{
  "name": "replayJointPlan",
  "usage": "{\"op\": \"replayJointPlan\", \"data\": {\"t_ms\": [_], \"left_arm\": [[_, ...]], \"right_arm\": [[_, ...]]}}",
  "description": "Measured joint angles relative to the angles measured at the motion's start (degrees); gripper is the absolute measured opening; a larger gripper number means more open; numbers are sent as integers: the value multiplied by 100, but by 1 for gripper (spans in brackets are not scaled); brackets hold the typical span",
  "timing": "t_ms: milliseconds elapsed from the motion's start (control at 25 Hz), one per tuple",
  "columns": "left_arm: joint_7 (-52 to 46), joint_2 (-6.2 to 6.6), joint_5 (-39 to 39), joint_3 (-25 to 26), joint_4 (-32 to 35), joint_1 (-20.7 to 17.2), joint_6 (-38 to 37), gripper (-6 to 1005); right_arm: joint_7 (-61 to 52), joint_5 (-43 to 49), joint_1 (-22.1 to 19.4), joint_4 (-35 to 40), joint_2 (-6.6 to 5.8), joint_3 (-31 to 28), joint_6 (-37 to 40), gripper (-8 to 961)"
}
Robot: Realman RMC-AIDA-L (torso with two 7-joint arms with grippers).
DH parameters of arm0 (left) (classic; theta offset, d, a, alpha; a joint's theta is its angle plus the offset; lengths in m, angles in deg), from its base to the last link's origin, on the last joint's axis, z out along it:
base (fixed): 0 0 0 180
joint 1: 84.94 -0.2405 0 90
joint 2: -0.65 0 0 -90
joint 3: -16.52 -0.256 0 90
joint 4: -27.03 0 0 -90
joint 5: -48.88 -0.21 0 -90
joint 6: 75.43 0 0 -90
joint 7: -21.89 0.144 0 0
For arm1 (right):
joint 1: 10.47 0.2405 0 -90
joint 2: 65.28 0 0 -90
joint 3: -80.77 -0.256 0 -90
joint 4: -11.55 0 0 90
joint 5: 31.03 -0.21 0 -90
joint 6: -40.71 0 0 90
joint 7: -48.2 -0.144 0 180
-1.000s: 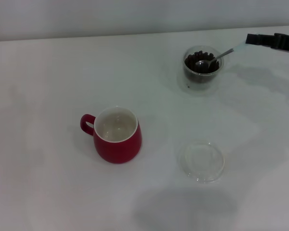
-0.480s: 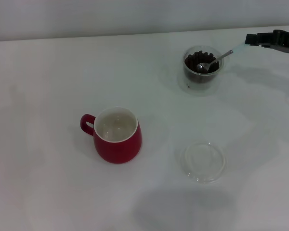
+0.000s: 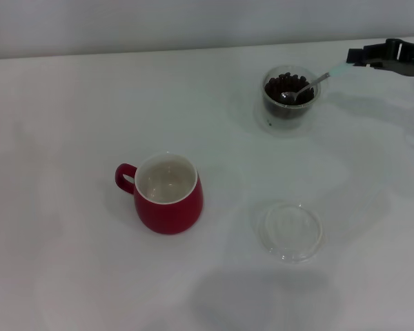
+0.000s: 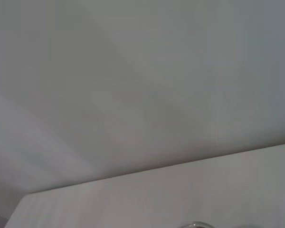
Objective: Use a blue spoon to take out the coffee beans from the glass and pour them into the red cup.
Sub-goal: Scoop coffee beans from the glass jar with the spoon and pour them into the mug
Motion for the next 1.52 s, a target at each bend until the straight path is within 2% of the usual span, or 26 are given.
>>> {"op": "replayJointPlan", "data": {"t_ms": [360, 760, 1520], "left_arm": [[0, 6, 49, 0, -38, 0, 0, 710], [0, 9, 48, 0, -147, 0, -42, 711], [-137, 47, 44, -13, -242, -152, -295, 711]], "right_arm": [[-398, -1, 15, -11, -23, 7, -41, 163], [-852, -2, 71, -67, -28, 284, -8, 167], [-1316, -66, 41, -64, -25, 240, 0, 175]]}}
